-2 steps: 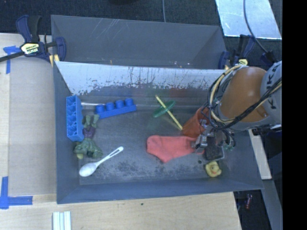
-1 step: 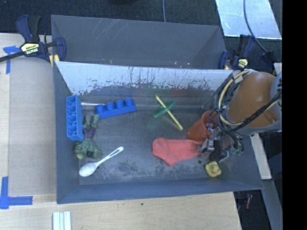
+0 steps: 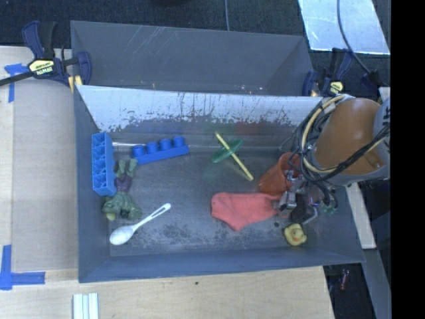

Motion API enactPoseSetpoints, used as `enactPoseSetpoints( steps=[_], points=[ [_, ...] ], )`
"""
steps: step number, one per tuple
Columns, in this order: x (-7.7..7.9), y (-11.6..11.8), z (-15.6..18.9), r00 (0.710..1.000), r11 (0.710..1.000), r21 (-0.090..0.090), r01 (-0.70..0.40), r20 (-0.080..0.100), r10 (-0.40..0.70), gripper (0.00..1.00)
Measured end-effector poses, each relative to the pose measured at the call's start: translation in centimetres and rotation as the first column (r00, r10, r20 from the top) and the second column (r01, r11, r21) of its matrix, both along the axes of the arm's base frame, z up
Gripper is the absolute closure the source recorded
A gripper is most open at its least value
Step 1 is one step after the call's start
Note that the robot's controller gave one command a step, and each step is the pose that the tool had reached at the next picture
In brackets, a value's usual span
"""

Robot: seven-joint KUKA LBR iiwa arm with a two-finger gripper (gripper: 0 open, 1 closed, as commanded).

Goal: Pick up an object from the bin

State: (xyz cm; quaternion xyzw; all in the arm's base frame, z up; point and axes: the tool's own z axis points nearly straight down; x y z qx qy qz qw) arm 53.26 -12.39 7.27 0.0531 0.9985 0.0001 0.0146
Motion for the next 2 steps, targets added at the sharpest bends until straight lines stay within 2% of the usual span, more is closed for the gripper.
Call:
enactPoseSetpoints(
  steps=[1,2],
  points=[
    [1.1,0.6,0.0,0.948,0.948,-0.014,-0.317,0.006,0.317,1.0],
    [1.3,0.0,1.4,0.931,0.931,-0.013,-0.364,0.003,0.364,1.0]
  ],
)
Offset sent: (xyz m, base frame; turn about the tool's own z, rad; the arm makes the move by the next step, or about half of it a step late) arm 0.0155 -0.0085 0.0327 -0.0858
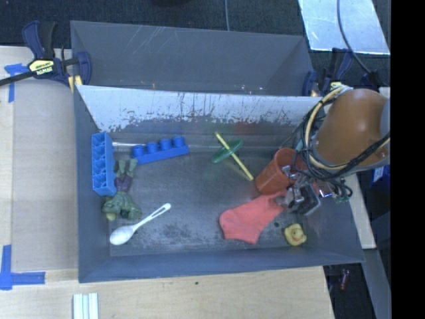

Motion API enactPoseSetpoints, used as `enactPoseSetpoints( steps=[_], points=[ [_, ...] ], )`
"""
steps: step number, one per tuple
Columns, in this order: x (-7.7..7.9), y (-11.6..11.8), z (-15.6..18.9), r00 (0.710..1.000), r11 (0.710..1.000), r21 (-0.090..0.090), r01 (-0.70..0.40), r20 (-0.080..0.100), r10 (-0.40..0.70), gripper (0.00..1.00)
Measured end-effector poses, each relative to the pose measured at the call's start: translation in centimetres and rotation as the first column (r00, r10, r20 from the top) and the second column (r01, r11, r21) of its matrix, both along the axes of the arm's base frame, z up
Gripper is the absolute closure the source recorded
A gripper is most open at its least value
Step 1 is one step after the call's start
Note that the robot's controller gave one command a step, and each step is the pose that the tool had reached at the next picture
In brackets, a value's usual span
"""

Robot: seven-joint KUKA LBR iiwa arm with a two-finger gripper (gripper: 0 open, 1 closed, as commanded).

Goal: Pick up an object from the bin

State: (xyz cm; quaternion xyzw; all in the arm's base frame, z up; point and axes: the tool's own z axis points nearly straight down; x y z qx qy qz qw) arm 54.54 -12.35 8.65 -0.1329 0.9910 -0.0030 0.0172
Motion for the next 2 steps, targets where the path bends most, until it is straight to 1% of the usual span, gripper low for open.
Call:
enactPoseSetpoints(
  steps=[1,2],
  points=[
    [0.5,-0.6,-0.4,0.961,0.961,0.01,0.276,0.002,-0.276,1.0],
    [1.3,-0.4,7.3,0.99,0.99,0.005,0.14,-0.001,-0.14,1.0]
  ],
)
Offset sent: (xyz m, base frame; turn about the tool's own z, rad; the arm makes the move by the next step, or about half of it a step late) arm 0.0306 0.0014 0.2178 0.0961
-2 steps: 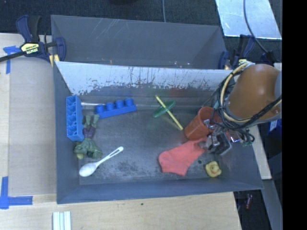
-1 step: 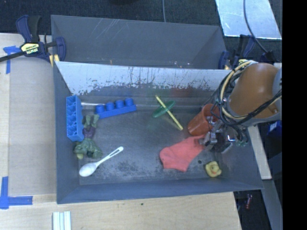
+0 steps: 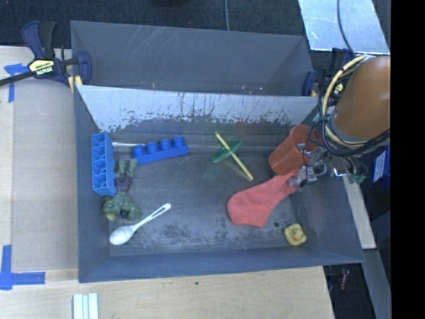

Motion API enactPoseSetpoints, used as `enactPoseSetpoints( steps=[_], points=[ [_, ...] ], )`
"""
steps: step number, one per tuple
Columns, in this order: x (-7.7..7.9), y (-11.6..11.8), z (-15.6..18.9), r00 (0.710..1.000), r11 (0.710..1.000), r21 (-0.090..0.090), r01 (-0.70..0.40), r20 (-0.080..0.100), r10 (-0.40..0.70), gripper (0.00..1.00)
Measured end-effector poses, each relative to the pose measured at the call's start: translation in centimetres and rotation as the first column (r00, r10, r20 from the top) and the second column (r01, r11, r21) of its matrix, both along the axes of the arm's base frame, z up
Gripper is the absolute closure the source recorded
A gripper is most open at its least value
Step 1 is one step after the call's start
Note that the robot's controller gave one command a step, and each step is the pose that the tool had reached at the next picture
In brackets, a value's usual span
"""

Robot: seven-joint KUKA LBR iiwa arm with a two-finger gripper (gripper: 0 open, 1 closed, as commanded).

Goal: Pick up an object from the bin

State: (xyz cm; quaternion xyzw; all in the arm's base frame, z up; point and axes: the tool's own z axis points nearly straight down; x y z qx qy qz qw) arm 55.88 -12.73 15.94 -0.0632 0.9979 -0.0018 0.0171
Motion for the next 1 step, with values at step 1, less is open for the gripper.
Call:
enactPoseSetpoints(
  steps=[1],
  points=[
    [-1.06,-0.4,3.58,1.0,1.0,0.002,0.014,-0.006,-0.014,1.0]
  ],
)
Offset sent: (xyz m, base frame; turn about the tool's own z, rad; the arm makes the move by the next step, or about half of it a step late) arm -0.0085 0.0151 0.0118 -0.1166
